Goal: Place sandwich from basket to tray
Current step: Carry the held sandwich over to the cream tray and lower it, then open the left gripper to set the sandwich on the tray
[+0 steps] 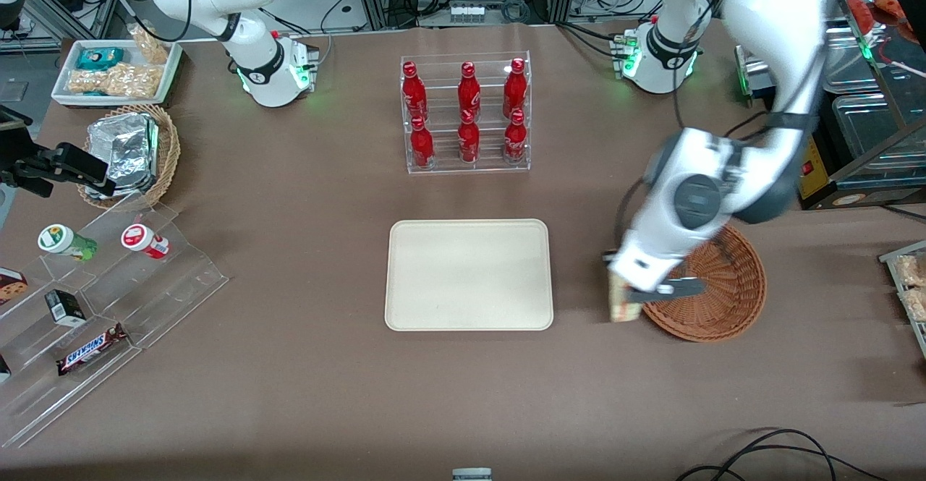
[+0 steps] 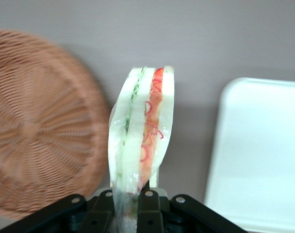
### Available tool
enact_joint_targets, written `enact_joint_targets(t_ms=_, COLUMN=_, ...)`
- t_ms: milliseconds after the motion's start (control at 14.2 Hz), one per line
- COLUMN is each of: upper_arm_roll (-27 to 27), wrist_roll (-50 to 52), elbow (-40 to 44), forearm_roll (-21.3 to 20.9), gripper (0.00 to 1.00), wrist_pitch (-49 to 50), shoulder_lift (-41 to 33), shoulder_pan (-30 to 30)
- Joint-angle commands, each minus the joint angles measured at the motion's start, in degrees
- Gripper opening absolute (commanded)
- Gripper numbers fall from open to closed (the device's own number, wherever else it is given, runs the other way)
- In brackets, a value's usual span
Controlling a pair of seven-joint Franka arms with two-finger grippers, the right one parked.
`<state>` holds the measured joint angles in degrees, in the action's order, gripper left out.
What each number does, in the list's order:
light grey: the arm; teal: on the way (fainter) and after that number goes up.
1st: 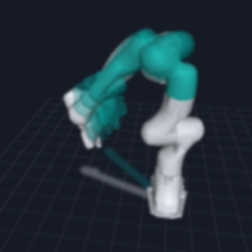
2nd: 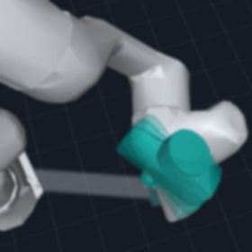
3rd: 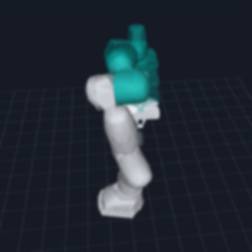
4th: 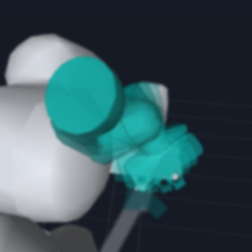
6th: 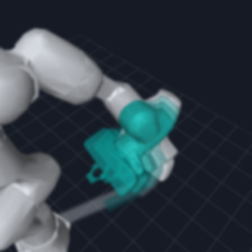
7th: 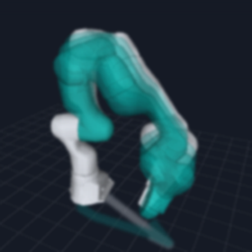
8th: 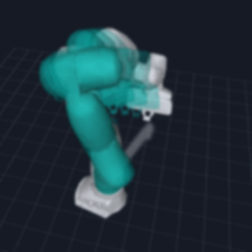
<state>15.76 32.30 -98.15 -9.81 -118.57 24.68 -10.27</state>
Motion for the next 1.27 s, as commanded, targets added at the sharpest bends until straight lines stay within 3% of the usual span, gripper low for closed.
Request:
enact_joint_targets(t_ms=0, upper_arm_roll=0.2, wrist_roll=4.2, elbow=8.0, forearm_roll=-0.7, gripper=0.05, wrist_pitch=0.2, shoulder_lift=7.0, shoulder_pan=-5.4)
enact_joint_targets(t_ms=424, upper_arm_roll=0.3, wrist_roll=19.4, elbow=18.9, forearm_roll=-0.6, gripper=0.05, wrist_pitch=-2.5, shoulder_lift=16.6, shoulder_pan=-15.5)
enact_joint_targets(t_ms=918, upper_arm_roll=0.2, wrist_roll=26.5, elbow=20.8, forearm_roll=-0.9, gripper=0.08, wrist_pitch=-12.1, shoulder_lift=23.0, shoulder_pan=-20.8)
enact_joint_targets(t_ms=988, upper_arm_roll=0.2, wrist_roll=26.5, elbow=20.8, forearm_roll=-0.9, gripper=0.14, wrist_pitch=-12.4, shoulder_lift=23.2, shoulder_pan=-20.9)
enact_joint_targets(t_ms=1059, upper_arm_roll=0.3, wrist_roll=26.4, elbow=20.7, forearm_roll=-1.0, gripper=0.38, wrist_pitch=-12.4, shoulder_lift=23.1, shoulder_pan=-21.1)
enact_joint_targets(t_ms=1129, upper_arm_roll=0.3, wrist_roll=26.6, elbow=20.7, forearm_roll=-0.7, gripper=0.99, wrist_pitch=-12.4, shoulder_lift=22.9, shoulder_pan=-21.8)
enact_joint_targets(t_ms=1200, upper_arm_roll=0.2, wrist_roll=27.1, elbow=20.5, forearm_roll=-1.3, gripper=1.00, wrist_pitch=-12.3, shoulder_lift=22.2, shoulder_pan=-22.0)
